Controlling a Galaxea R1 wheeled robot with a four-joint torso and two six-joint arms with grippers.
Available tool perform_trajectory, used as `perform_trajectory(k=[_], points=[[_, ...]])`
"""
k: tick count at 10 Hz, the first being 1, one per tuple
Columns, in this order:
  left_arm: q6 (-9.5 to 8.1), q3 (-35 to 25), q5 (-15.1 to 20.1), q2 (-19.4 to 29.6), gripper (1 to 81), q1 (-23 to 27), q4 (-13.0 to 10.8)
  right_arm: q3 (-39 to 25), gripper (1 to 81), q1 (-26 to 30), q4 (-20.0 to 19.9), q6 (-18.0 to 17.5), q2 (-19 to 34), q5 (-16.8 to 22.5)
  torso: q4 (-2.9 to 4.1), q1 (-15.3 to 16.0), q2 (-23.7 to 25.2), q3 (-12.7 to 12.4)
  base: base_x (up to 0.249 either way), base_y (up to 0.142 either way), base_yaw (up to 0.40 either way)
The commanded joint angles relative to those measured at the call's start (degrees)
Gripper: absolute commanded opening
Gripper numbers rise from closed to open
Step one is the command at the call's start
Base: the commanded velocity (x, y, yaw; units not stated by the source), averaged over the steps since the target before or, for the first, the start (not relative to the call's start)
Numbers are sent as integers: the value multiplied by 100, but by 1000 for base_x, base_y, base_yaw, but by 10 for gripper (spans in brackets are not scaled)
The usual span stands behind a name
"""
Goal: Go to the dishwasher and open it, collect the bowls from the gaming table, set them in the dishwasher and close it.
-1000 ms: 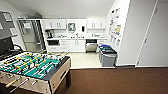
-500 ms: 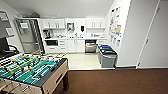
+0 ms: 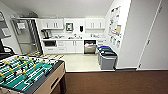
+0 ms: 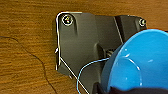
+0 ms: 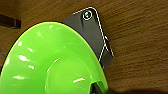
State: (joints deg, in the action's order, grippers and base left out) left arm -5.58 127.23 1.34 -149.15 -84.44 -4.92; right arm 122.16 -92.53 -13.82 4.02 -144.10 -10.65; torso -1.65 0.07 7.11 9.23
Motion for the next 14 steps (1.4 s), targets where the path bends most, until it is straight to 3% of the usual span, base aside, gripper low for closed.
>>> perform_trajectory(k=[1,7,14], points=[[49,-32,297,166,10,284,-52,-18,10,195,64,20,230,327,0,0,0,0,191,-100,0],[49,-5,297,166,10,292,-52,-9,10,195,64,20,222,327,0,0,0,0,187,-94,0],[49,-5,297,166,10,275,-52,0,10,195,64,20,222,327,0,-7,0,2,147,0,0]])
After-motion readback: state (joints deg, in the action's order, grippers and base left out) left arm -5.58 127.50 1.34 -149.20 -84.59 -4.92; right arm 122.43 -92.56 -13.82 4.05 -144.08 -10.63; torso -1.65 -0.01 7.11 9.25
